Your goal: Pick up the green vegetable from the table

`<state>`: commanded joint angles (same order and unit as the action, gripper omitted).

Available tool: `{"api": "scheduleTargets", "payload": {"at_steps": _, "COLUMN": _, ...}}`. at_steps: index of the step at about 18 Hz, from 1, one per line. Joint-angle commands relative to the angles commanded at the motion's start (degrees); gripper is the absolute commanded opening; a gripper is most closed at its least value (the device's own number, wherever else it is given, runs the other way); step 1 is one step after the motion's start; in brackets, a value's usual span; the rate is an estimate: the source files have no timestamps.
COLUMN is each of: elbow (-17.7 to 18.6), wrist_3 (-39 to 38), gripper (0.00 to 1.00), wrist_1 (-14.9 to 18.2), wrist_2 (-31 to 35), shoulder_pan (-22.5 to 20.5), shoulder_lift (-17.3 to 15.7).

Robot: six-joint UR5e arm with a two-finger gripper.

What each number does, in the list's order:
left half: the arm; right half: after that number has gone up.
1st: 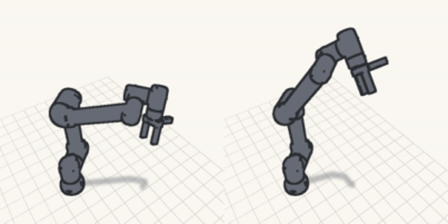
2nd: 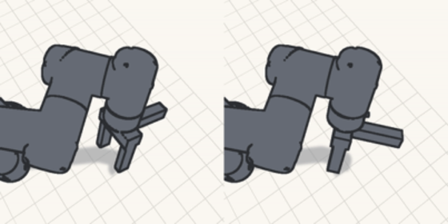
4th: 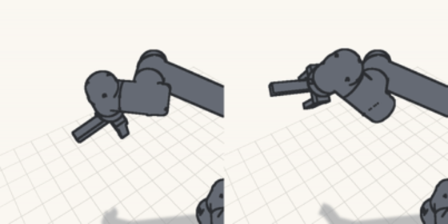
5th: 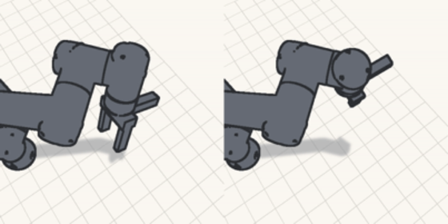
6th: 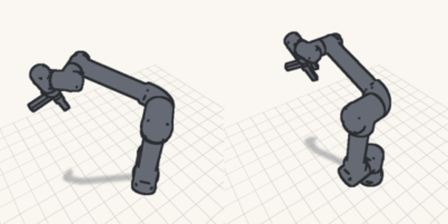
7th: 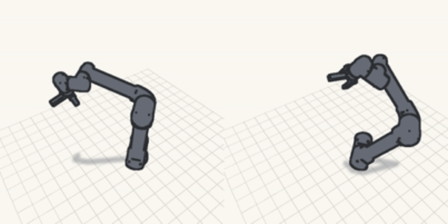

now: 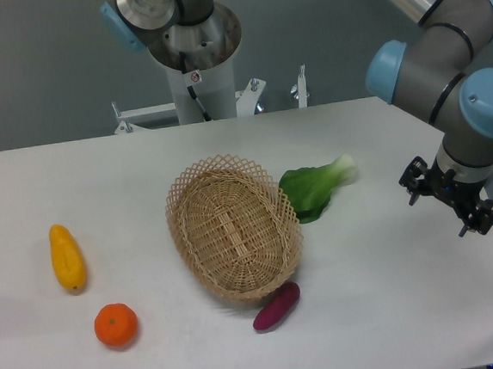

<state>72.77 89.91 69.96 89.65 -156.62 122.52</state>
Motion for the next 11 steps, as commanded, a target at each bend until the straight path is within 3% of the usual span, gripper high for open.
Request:
{"api": "scheduleTargets", "payload": {"at_steps": 7, "elbow": 0.61, "wrist_3": 0.00, "gripper": 1.00, "wrist_1": -0.09, "wrist_2": -0.09, "shoulder_pan": 0.00, "shoulder_lift": -0.17}}
{"api": "scheduleTargets", "payload": {"at_steps": 11, "elbow": 2.28, "wrist_3": -0.35, "gripper": 1.00, "wrist_1": -2.28, "wrist_2": -0.79, "shoulder_pan": -0.26, "shoulder_lift": -0.79}}
